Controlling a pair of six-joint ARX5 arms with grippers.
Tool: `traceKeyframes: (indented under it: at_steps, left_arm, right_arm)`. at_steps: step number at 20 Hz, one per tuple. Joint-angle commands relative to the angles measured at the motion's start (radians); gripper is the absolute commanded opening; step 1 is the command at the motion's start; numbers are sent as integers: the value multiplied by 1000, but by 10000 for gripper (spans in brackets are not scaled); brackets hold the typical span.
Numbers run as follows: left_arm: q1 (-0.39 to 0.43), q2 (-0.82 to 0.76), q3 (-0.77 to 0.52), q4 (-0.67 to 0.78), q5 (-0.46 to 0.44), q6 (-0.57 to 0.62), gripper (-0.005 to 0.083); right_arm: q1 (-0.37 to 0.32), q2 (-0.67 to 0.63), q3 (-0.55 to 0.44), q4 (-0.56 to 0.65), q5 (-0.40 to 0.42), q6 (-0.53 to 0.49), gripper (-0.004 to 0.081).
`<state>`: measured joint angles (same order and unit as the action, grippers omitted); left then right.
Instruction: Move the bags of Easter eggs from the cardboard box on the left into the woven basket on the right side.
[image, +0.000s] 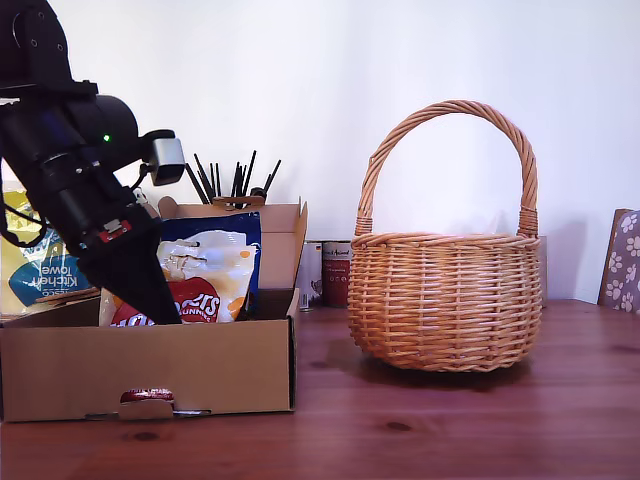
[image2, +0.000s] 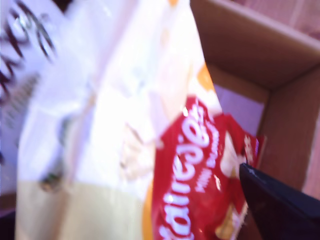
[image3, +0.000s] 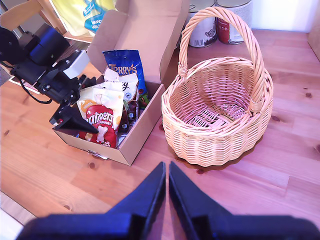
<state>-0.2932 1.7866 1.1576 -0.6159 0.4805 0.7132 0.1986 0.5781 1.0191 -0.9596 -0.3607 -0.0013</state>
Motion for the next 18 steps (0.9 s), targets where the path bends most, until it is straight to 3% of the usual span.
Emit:
traceKeyframes:
  at_steps: [1,2,4,8,9,18]
  left_arm:
    - [-10,5,-5,3,3,1,777]
    - [-11,6,-5,4,0,1,768]
    - [-11,6,-5,4,0,1,648]
    - [-11,6,-5,13,13,2,89]
    - [-11,6,-5,17,13,2,19]
    - [-11,-91,10,42,12,2,-11]
  right_arm:
    - [4,2,11,5,-6,-3,-12]
    - [4,2,11,5,-6,-3,-12]
    - [5,2,11,4,-6,-3,-12]
    - [5,2,11,-33,-7,-5,-12]
    - [5,2,11,-46,-7,-5,-12]
    - [4,2,11,-22,-7,-8,-12]
